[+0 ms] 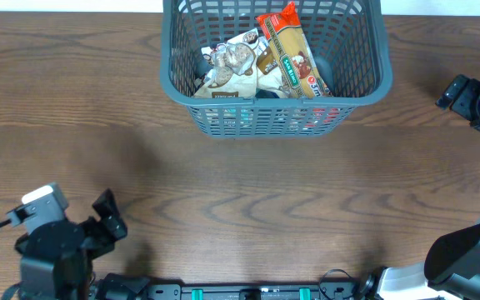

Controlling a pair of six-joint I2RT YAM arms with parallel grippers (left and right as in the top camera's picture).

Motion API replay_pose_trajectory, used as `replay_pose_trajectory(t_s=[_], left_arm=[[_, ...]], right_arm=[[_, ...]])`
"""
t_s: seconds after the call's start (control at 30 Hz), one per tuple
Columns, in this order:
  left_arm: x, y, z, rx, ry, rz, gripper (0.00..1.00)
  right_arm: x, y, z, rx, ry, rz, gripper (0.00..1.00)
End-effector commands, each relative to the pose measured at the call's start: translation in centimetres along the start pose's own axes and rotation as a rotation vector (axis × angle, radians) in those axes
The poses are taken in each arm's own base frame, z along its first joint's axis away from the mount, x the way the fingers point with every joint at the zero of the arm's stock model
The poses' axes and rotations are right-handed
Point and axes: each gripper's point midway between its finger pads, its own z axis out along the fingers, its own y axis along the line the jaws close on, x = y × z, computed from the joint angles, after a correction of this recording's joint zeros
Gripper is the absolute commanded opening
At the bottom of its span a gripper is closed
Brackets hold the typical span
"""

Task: Pack container

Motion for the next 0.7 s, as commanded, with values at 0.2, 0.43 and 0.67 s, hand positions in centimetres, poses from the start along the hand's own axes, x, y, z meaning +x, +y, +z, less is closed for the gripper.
replay_pose_trajectory(t_s=[0.2, 0.43, 0.67], left_arm=[[0.7, -0.7, 3.6, 0.034, -0.142, 0.050, 0.98], [1.8, -0.5, 5.2, 0.098, -0.288, -0.004, 0.99], [1.6, 0.3, 7.1, 0.062, -0.352, -0.052, 0.99]], right_arm=[[0.0, -0.1, -0.1, 0.003, -0.003, 0.012, 0.99], [0.0, -0.1, -0.1, 0.003, -0.003, 0.012, 0.99], [0.0, -0.1, -0.1, 0.003, -0.003, 0.012, 0.99]])
